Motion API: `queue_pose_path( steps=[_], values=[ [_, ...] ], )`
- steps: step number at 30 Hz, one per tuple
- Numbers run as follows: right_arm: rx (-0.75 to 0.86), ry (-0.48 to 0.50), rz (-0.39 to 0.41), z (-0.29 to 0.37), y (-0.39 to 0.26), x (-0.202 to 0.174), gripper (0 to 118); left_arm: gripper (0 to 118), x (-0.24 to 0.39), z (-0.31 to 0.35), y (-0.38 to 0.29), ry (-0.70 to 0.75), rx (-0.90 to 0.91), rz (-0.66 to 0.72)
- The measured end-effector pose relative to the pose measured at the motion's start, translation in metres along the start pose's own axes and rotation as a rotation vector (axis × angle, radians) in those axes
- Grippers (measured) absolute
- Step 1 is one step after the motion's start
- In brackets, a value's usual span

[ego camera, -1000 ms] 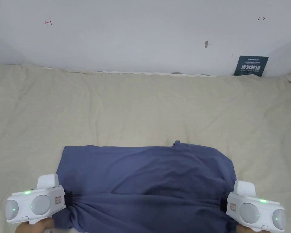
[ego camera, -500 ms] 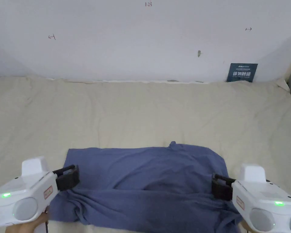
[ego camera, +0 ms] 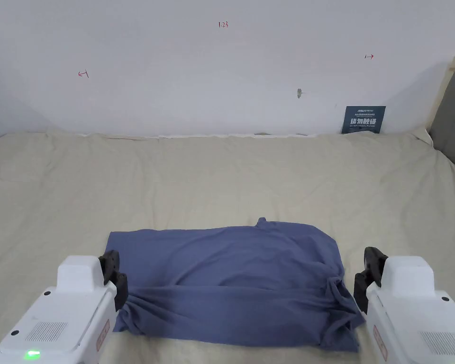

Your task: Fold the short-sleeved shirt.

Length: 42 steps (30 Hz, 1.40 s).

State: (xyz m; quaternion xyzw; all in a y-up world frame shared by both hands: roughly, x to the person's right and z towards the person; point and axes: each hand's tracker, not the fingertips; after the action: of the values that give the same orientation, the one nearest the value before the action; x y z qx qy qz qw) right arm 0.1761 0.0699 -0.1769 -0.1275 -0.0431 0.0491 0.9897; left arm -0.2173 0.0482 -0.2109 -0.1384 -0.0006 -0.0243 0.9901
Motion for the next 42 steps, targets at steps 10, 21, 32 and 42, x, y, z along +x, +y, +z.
queue_pose_path(
  steps=[10, 21, 32, 42],
  values=[
    [-0.047, 0.001, -0.034, -0.022, -0.005, 0.008, 1, 0, -0.051, -0.078, -0.028, -0.036, -0.327, 0.053],
    [-0.144, 0.002, -0.028, -0.058, -0.019, 0.0, 1, 103, -0.089, -0.154, -0.069, 0.073, -0.72, 0.177],
    [-0.373, -0.006, -0.098, -0.1, -0.058, 0.008, 20, 10, -0.075, -0.149, -0.099, 0.073, -0.695, 0.099],
    [-0.758, -0.019, -0.182, -0.168, -0.144, 0.006, 76, 9, -0.095, -0.136, -0.067, 0.02, -0.598, 0.156]
  ],
)
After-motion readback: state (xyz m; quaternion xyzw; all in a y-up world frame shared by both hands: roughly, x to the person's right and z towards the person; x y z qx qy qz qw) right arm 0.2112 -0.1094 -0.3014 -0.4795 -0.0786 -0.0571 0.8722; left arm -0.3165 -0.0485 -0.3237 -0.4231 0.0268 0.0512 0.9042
